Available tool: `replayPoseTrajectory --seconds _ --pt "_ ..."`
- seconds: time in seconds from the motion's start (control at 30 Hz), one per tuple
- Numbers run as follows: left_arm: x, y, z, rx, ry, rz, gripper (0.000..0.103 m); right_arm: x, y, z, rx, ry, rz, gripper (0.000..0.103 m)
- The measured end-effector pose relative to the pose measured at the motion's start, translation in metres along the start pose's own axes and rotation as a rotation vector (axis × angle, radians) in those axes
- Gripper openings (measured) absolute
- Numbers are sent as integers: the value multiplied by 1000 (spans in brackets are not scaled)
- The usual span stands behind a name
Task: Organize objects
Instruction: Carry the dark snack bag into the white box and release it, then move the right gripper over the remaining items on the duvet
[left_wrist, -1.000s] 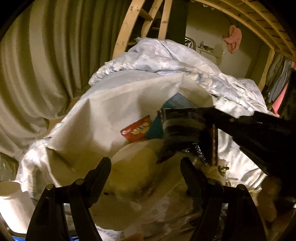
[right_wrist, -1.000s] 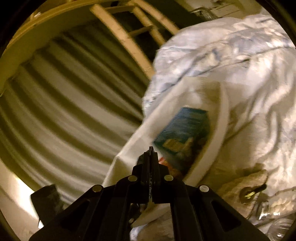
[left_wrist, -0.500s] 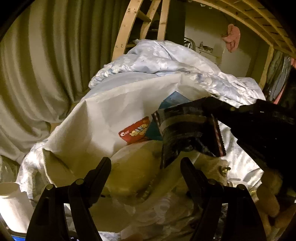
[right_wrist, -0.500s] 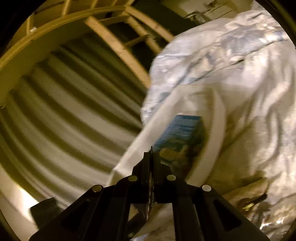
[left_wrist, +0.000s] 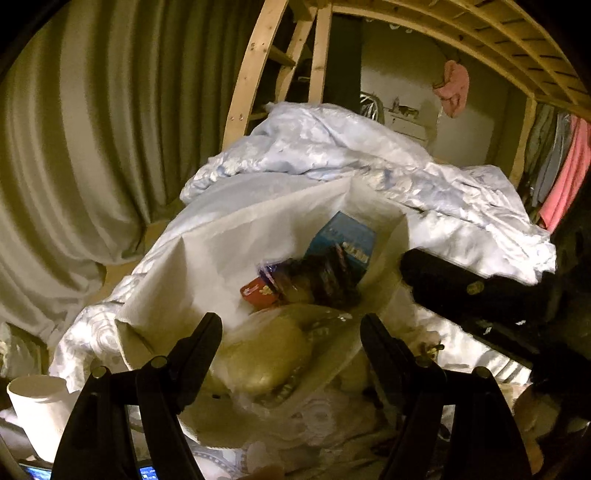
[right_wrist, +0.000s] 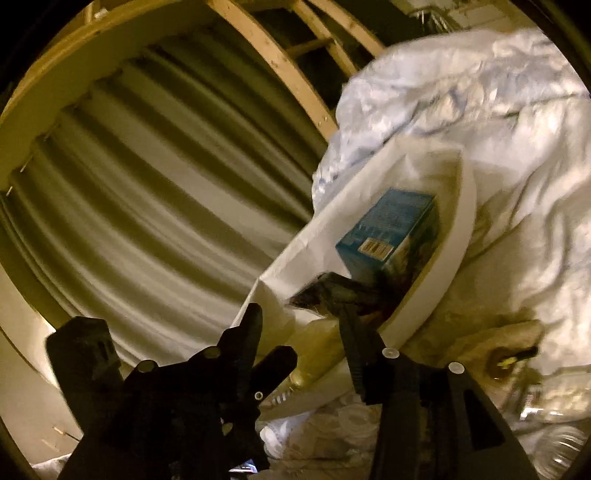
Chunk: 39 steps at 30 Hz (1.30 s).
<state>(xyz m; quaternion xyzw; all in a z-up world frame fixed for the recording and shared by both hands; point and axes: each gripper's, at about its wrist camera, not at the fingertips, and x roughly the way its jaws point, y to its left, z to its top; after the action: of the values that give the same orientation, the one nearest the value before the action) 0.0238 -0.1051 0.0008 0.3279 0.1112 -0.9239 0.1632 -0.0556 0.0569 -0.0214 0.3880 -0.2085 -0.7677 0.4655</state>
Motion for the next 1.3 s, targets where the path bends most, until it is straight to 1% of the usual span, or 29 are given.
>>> replayPoseTrajectory --seconds 0.07,0.13,0.2,0.3,0.4,0.47,0.53,0.7,0.8,0.9,1.0,1.3 --pt "-2 -3 1 4 -4 -19 75 -13 -2 4 10 -22 -17 53" --pt "-4 -5 0 6 -4 -44 75 -22 -4 8 19 -30 -45 53" --pt "-5 -9 1 8 -1 -71 75 -26 -6 13 19 -19 -90 54" --pt "-4 -15 0 11 8 -105 75 -32 -11 14 10 28 -197 54" --pt "-2 -24 -2 24 16 -121 75 -34 -19 9 1 102 -319 54" --pt "-2 -30 -4 38 20 -128 75 -32 -27 7 18 149 -364 54" --pt "-2 -35 -5 46 22 -136 75 -32 -35 5 52 185 -376 54" --pt "1 -47 -8 75 41 -163 75 -29 -54 5 149 236 -368 54" --pt "5 -53 -11 93 56 -162 75 -27 -63 3 185 270 -413 54" --pt "8 -57 -13 103 69 -162 75 -28 -70 1 207 286 -457 54" --pt "10 -59 -15 108 76 -162 75 -28 -74 1 224 296 -478 54" --pt "13 -61 -16 114 85 -165 75 -29 -74 -3 222 330 -483 54"
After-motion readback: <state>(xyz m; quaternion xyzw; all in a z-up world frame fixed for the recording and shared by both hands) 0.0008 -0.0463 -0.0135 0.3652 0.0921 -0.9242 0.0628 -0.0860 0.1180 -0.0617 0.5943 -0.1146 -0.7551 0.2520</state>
